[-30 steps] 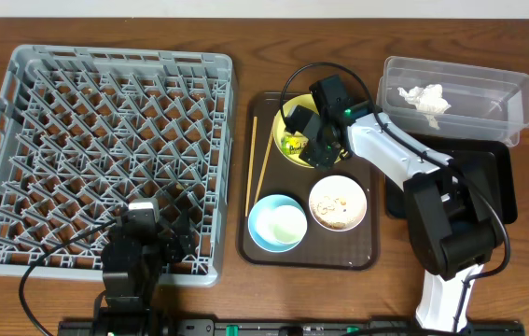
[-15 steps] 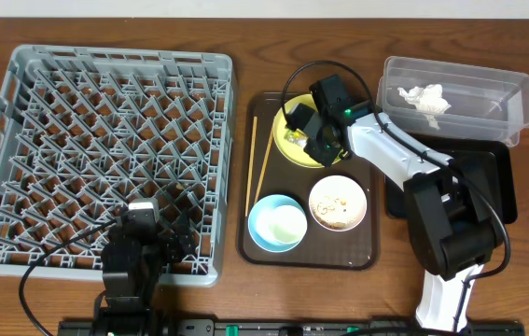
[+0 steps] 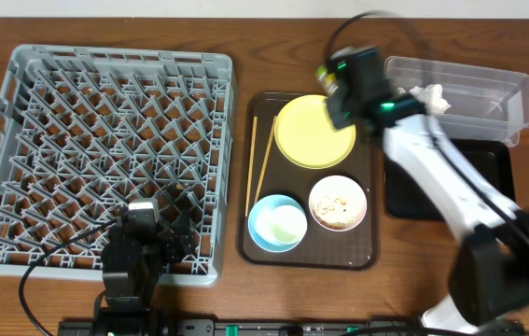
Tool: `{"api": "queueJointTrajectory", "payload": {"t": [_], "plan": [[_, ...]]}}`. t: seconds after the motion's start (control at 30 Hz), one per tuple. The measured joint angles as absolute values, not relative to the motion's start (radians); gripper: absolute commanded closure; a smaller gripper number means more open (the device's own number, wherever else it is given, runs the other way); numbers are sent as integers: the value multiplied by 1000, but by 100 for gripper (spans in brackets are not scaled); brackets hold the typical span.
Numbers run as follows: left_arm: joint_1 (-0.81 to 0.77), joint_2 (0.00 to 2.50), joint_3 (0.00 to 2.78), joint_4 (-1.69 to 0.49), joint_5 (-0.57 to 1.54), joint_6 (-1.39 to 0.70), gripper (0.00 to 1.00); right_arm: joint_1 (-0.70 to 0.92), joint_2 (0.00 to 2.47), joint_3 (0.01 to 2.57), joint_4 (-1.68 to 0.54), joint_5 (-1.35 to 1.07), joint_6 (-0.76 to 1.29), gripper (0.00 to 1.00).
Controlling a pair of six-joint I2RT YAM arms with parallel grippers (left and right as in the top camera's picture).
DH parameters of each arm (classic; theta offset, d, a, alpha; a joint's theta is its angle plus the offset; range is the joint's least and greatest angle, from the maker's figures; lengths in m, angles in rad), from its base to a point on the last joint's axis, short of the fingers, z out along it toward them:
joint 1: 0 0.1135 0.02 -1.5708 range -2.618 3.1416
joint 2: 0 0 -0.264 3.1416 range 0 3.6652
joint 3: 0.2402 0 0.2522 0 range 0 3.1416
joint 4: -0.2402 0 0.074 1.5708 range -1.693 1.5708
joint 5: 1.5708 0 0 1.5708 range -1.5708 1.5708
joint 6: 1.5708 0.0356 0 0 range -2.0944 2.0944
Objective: Sort waste into correct bins and load items into the dishwasher
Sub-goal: 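Carry the wrapper with the right gripper and release it into the clear bin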
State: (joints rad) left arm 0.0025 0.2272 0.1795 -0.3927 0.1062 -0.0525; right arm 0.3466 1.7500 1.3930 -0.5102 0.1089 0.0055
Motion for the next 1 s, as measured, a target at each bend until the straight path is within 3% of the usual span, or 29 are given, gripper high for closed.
{"api": "queueJointTrajectory", "payload": {"t": [0.43, 0.8, 0.93, 1.0], "plan": [[2, 227, 179, -393, 106, -52, 1, 36, 1673, 1408, -618, 184, 797, 98], [2, 227, 179, -393, 106, -52, 1, -18, 1713, 1408, -639, 220, 1105, 98], [2, 227, 179, -393, 106, -52, 1, -19, 1757, 1408, -630, 221, 1145, 83], [2, 227, 179, -393, 106, -52, 1, -19, 1770, 1407, -603, 221, 1151, 65]]}}
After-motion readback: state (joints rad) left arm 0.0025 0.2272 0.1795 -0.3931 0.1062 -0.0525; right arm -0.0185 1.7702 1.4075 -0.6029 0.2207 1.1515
